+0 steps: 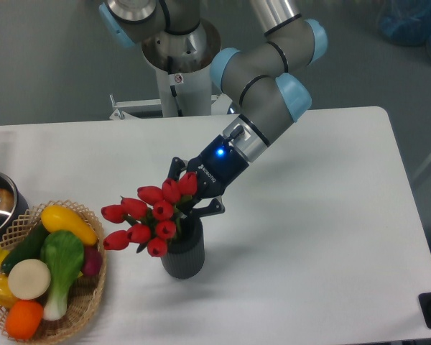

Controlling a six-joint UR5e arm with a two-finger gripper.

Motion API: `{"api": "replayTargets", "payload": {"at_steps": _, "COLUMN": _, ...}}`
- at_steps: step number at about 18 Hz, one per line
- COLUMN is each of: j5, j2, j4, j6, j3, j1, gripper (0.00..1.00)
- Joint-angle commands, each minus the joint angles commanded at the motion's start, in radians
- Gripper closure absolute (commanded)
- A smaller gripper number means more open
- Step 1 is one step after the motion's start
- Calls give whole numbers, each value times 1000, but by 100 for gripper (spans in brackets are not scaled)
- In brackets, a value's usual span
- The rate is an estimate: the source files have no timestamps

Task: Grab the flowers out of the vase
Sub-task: 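Lift the gripped tulips upward, drawing stems out of the vase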

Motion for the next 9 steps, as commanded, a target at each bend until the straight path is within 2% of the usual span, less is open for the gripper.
{"api": "replayTargets", "payload": {"at_steps": 9, "j5": -97, "j2": 51, "j4": 0, "j6": -49, "j3": 2, "j1": 29, "gripper": 77}}
